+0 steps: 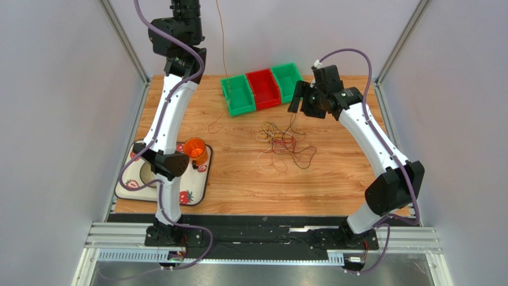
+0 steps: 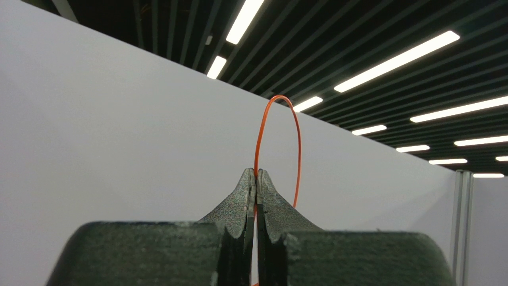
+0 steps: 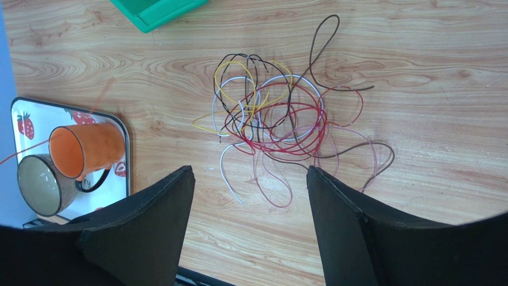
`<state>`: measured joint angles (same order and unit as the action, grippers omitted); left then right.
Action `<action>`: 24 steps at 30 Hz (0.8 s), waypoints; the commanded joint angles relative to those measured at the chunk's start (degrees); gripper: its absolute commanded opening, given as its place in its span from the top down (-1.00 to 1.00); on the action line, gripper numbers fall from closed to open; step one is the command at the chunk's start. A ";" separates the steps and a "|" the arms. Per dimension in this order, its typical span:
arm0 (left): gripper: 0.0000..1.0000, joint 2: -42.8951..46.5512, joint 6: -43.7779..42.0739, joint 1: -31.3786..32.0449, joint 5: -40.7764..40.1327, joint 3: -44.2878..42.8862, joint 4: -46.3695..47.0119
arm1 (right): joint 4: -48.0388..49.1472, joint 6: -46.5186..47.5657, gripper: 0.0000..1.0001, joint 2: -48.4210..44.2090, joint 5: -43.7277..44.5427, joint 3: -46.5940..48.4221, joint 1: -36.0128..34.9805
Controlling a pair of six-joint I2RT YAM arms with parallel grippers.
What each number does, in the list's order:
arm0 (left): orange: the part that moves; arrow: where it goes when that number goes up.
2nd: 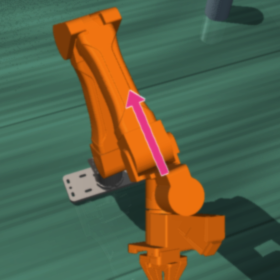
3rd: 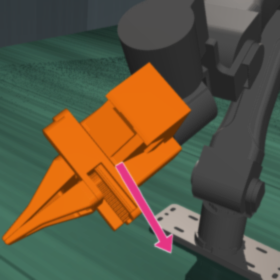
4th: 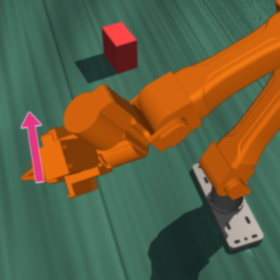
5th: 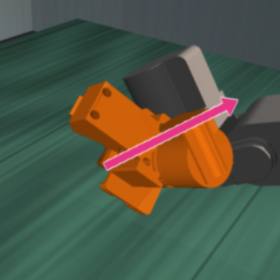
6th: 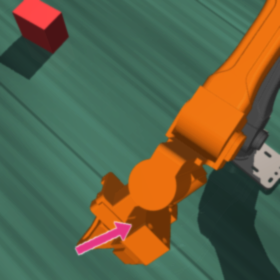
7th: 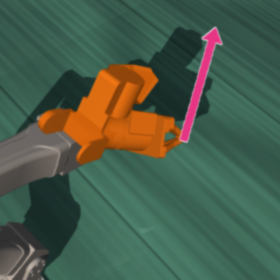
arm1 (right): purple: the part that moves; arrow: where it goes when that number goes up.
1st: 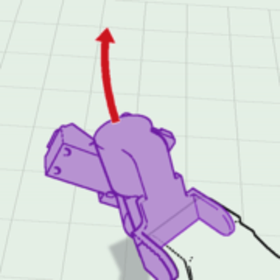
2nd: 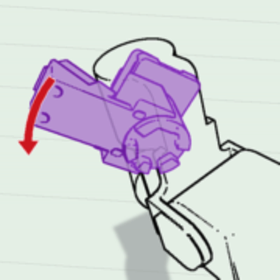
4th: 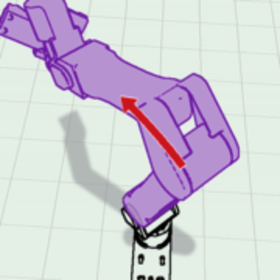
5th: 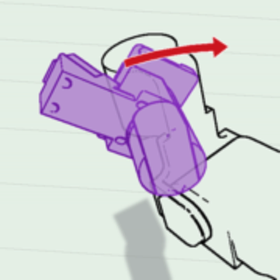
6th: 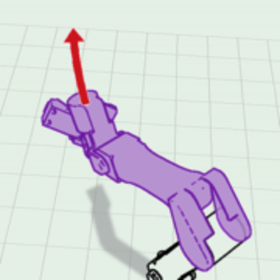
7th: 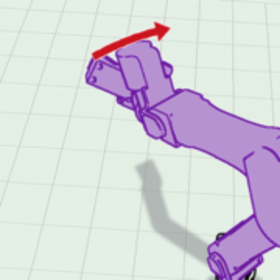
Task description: Untangle the cables
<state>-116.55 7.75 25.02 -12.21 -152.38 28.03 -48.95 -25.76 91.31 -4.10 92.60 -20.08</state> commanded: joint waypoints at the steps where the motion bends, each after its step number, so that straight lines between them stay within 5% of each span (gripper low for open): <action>1: 1.00 -2.79 5.08 -1.46 -1.50 -1.08 8.69 | 2.63 -0.78 -0.47 0.01 -2.05 -0.66 0.56; 15: 1.00 -7.55 10.26 -3.22 -1.50 -5.21 6.68 | 4.04 -0.96 -0.43 1.15 -4.60 -1.45 0.83; 24: 1.00 -12.46 4.03 -4.18 -3.61 1.20 5.90 | 4.74 -0.87 -0.41 1.33 -5.39 -2.86 0.92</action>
<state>-125.60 14.72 21.91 -14.52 -153.80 33.98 -46.19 -26.15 92.01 -8.10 90.39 -19.53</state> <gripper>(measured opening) 0.008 0.711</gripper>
